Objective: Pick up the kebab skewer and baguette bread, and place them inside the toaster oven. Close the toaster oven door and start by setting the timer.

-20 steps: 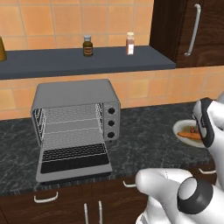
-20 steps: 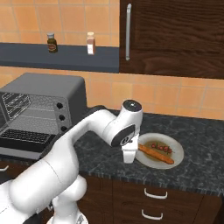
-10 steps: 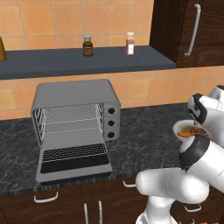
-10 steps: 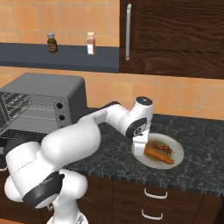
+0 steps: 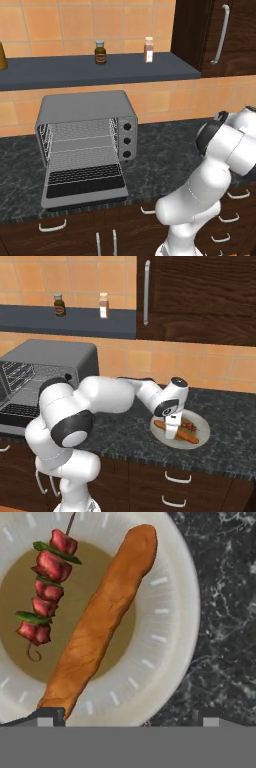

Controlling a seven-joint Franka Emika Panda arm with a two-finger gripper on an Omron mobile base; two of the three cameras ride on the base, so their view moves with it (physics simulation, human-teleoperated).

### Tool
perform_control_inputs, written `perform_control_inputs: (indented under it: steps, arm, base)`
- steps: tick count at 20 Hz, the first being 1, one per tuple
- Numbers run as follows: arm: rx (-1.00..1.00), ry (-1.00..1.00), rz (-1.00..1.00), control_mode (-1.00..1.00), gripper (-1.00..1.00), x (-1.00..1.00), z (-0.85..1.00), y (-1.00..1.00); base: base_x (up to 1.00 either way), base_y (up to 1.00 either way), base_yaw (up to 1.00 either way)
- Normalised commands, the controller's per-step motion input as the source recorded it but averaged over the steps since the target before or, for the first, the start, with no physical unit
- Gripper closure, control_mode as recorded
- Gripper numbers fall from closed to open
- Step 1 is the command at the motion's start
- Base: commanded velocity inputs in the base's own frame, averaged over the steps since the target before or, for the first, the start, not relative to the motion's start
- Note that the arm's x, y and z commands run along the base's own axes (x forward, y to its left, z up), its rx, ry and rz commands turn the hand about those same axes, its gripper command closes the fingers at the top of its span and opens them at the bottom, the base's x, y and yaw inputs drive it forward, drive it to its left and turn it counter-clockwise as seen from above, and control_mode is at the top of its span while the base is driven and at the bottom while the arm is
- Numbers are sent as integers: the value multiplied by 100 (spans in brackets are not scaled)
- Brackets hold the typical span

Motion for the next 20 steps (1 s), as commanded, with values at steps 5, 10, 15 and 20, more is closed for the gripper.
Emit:
perform_control_inputs:
  steps: [5, 10, 15, 20]
  arm:
    - [0, 6, 0, -100, -100, 50, -42, -11]
    - [0, 1, 0, -100, -100, 32, -29, -2]
    - [0, 0, 0, -100, -100, 16, -32, 0]
    - [0, 0, 0, -100, 100, -4, -25, 0]
  base:
    - [0, 0, 0]
    - [0, 0, 0]
    - [0, 0, 0]
    - [0, 0, 0]
